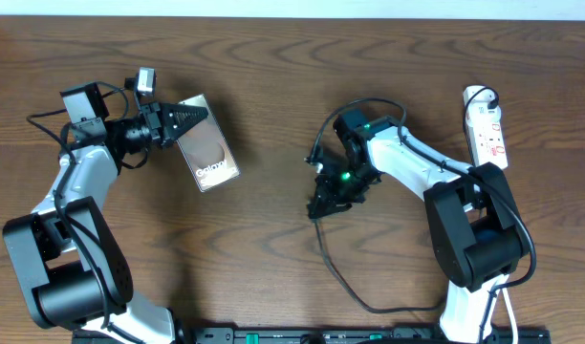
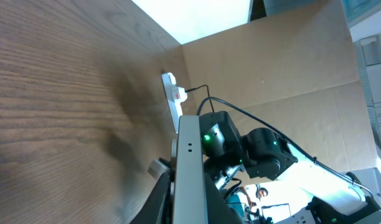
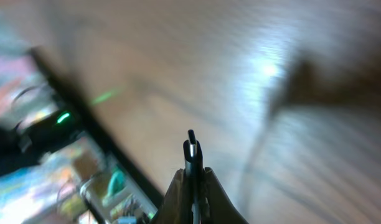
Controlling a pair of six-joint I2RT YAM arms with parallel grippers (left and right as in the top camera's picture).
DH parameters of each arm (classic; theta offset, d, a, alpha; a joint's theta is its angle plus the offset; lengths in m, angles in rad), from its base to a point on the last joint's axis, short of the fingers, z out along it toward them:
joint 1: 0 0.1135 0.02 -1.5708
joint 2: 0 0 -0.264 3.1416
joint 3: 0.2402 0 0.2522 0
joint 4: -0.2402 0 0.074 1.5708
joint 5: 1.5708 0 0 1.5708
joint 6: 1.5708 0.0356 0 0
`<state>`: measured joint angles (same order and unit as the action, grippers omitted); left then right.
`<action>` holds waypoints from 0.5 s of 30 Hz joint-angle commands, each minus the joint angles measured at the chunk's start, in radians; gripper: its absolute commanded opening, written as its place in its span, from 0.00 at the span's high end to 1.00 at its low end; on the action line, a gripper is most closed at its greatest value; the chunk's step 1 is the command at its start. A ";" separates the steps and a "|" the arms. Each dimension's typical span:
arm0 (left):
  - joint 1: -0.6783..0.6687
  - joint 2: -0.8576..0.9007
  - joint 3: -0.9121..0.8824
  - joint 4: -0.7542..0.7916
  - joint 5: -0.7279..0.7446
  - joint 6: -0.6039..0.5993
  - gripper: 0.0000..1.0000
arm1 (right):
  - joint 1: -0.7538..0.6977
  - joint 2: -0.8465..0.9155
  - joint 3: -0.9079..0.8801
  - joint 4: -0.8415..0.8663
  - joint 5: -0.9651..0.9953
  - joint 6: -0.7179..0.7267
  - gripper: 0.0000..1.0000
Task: Plug charger to phone and switch on socket
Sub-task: 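Close the right gripper on the cable plug and lift it, then carry the plug with the right gripper toward the phone's bottom port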
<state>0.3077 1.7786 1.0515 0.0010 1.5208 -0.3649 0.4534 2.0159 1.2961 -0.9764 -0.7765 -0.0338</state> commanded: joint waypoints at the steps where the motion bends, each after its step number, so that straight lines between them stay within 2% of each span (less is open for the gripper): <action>1: 0.004 0.005 -0.003 0.000 0.051 0.005 0.93 | 0.010 0.016 0.008 0.002 -0.221 -0.237 0.99; 10: 0.001 0.005 -0.003 -0.031 0.051 0.005 0.92 | 0.072 0.016 0.005 0.191 -0.265 -0.203 0.99; 15: 0.000 0.005 -0.003 -0.045 0.051 0.005 0.93 | 0.113 0.016 0.003 0.291 -0.452 -0.354 0.99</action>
<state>0.3077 1.7782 1.0515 -0.0414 1.5208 -0.3649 0.5350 2.0167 1.2953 -0.7292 -1.0618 -0.2749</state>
